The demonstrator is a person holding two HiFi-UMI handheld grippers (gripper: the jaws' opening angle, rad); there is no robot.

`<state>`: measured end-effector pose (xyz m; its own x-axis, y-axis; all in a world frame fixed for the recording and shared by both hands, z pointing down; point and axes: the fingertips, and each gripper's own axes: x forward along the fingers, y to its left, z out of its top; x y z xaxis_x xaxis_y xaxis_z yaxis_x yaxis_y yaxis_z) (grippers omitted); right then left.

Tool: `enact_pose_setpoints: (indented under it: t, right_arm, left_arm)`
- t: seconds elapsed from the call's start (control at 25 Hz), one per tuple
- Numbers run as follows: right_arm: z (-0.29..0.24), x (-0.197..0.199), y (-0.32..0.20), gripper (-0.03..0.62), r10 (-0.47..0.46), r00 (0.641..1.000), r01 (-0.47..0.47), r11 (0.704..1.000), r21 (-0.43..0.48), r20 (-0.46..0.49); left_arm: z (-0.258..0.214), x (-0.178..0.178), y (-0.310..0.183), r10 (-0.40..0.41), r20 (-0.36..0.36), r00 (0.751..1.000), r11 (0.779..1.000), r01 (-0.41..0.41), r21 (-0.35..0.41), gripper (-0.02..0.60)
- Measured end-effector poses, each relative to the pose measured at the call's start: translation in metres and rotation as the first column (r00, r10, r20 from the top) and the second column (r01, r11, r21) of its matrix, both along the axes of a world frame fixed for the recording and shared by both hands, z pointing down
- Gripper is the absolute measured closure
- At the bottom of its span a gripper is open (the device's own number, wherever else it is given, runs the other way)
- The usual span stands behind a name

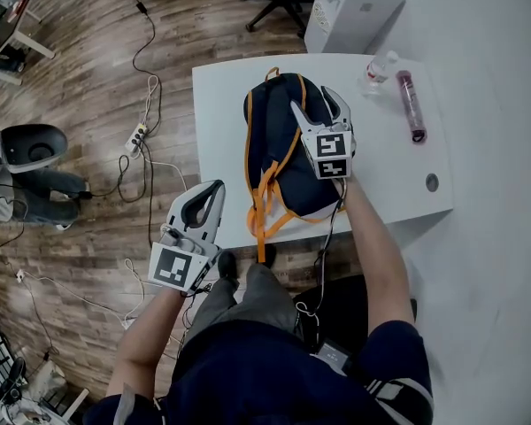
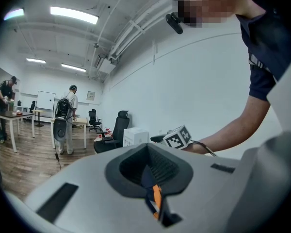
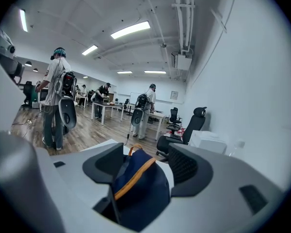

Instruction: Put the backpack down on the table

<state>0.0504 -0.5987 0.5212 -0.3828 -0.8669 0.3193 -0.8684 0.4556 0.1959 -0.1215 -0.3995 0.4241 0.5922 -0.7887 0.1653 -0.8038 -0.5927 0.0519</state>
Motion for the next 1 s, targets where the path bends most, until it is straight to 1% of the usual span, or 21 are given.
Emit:
enact_pose_setpoints:
  t: [0.08,0.12,0.16,0.24,0.32,0.36,0.44,0.48,0.6,0.68,0.76,1.0]
  right_arm:
    - [-0.010,0.000,0.008,0.301,-0.005,1.000,0.005,1.000,0.016,0.016]
    - [-0.016,0.000,0.012,0.321,-0.007,1.000,0.006,1.000,0.023,0.026]
    - [-0.022,0.000,0.017,0.323,-0.006,0.999,0.005,0.999,0.031,0.039]
    - [-0.035,0.001,0.028,0.349,-0.002,0.998,-0.002,0.999,0.053,0.064]
    - [-0.046,0.003,0.039,0.428,0.007,0.997,-0.013,0.996,0.083,0.076]
    - [-0.052,0.004,0.045,0.449,0.011,0.997,-0.018,0.995,0.096,0.077]
    - [-0.062,0.006,0.056,0.457,0.014,0.996,-0.024,0.993,0.116,0.087]
    - [-0.066,0.007,0.062,0.471,0.017,0.995,-0.029,0.992,0.126,0.097]
    - [-0.079,0.012,0.080,0.547,0.030,0.993,-0.048,0.988,0.150,0.118]
    - [-0.088,0.014,0.092,0.572,0.037,0.992,-0.056,0.986,0.159,0.121]
    - [-0.096,0.015,0.104,0.586,0.043,0.991,-0.063,0.985,0.164,0.123]
    - [-0.112,0.016,0.141,0.595,0.067,0.985,-0.093,0.982,0.163,0.160]
  left_arm:
    - [0.000,0.002,0.000,0.003,0.001,1.000,1.000,-0.003,0.001,0.577]
    - [-0.001,0.002,0.000,0.003,0.005,1.000,1.000,-0.003,0.000,0.577]
    - [-0.002,0.002,-0.001,0.002,0.012,1.000,1.000,-0.002,-0.001,0.577]
    - [-0.005,0.002,-0.001,0.004,0.018,1.000,1.000,-0.004,0.001,0.577]
    - [-0.007,0.003,0.001,0.011,0.005,1.000,1.000,-0.012,0.014,0.577]
    - [-0.008,0.004,0.001,0.013,0.002,1.000,1.000,-0.013,0.019,0.577]
    - [-0.011,0.005,0.000,0.014,-0.001,1.000,0.999,-0.014,0.031,0.577]
    - [-0.013,0.006,0.000,0.013,-0.001,1.000,0.999,-0.013,0.038,0.577]
    - [-0.020,0.007,0.002,0.010,-0.002,1.000,0.998,-0.010,0.061,0.577]
    - [-0.023,0.004,0.004,0.009,0.009,1.000,0.997,-0.010,0.079,0.577]
    - [-0.029,0.002,0.007,0.002,0.014,1.000,0.995,-0.004,0.095,0.577]
    - [-0.040,-0.002,0.015,-0.023,0.020,1.000,0.991,0.020,0.134,0.577]
